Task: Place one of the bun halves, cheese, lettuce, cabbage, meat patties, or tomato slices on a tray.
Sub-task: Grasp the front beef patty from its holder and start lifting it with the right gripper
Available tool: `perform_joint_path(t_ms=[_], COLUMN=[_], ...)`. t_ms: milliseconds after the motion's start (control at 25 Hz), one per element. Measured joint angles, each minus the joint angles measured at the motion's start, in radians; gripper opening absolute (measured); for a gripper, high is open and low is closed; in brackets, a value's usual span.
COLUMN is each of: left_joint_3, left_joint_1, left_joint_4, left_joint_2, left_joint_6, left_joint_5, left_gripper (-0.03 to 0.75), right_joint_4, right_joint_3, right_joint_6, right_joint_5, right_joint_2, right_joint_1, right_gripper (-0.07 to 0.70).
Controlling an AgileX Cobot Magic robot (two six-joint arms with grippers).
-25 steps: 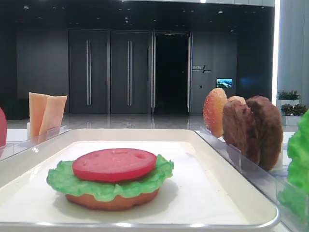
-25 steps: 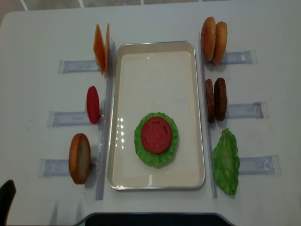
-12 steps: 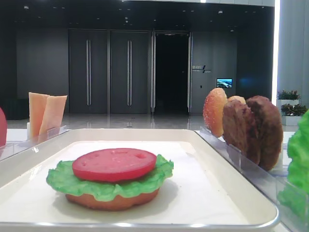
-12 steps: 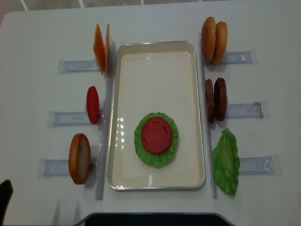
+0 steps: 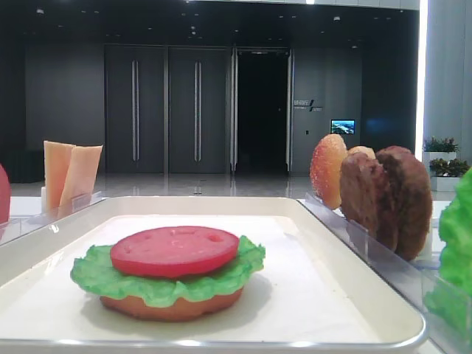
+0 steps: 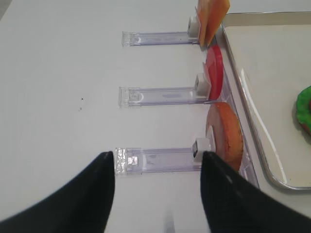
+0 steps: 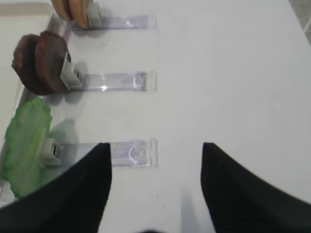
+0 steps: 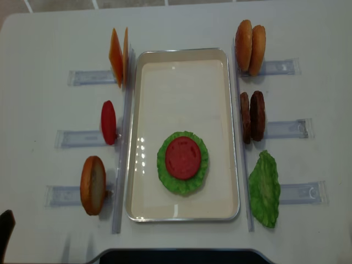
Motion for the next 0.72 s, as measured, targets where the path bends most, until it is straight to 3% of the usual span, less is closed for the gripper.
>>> perform_joint_path(t_ms=[280, 720], left_joint_3=[0.000, 0.000], left_joint_1=[0.000, 0.000], left_joint_4=[0.000, 0.000], left_joint_2=[-0.001, -0.001], left_joint_6=[0.000, 0.000], left_joint_5=[0.000, 0.000], left_gripper=[0.393, 0.276], right_joint_4=[0.000, 0.007], right_joint_3=[-0.044, -0.384], right_joint_6=[0.000, 0.000], right_joint_5=[-0.037, -0.031], right_joint_2=[0.338, 0.840], right_joint_1=[0.000, 0.000], right_gripper=[0.396, 0.392])
